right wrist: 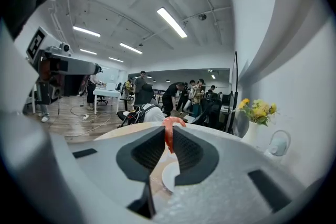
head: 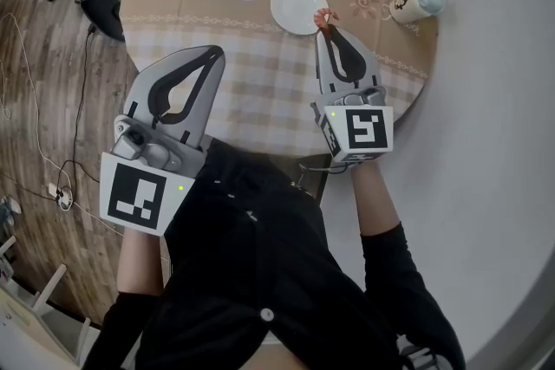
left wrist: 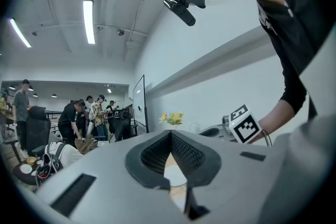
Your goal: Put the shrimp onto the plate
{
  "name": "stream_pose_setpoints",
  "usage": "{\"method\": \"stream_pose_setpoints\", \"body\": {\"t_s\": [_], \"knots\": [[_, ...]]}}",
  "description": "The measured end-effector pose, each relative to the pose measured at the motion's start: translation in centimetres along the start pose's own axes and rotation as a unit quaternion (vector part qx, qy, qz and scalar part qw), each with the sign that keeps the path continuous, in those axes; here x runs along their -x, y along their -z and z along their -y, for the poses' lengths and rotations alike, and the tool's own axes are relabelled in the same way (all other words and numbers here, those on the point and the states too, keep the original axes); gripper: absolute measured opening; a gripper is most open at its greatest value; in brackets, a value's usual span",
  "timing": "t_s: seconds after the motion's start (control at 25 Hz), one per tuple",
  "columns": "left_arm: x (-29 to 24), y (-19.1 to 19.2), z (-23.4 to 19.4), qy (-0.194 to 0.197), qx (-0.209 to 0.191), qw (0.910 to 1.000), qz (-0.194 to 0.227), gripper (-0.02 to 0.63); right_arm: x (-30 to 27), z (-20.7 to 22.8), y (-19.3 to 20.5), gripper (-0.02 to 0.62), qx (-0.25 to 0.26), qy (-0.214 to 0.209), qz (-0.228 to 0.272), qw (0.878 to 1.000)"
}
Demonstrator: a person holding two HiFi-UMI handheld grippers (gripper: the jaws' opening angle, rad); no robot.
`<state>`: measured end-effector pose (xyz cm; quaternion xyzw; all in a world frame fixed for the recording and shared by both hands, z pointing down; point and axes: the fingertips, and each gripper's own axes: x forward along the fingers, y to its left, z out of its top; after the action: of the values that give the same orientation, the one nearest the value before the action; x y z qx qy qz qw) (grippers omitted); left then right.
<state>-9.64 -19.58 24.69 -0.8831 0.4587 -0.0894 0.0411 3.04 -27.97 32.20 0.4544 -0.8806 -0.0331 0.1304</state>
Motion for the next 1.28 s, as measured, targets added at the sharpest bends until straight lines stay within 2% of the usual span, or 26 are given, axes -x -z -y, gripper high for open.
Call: {"method": "stream_pose_setpoints", "body": {"t_s": [0.16, 0.6, 1.28], "knots": [[-0.1, 0.2, -0.1, -0.005, 0.001, 1.0000, -0.001, 0.002, -1.5, 0.2, 1.5, 0.037, 0.021, -0.010, -0.018, 1.000], [0.0, 1.1, -0.9, -0.018, 0.005, 0.9998, -0.011, 0.002, -5.7, 2.0, 6.1, 0.037, -0.017, -0.014, -0.070, 0.997], [-0.3, 2.4, -2.0, -0.030, 0.016, 0.9992, -0.021, 0.002, -12.2, 2.8, 13.4, 0.037, 0.002, -0.034, -0.163, 0.986]]}}
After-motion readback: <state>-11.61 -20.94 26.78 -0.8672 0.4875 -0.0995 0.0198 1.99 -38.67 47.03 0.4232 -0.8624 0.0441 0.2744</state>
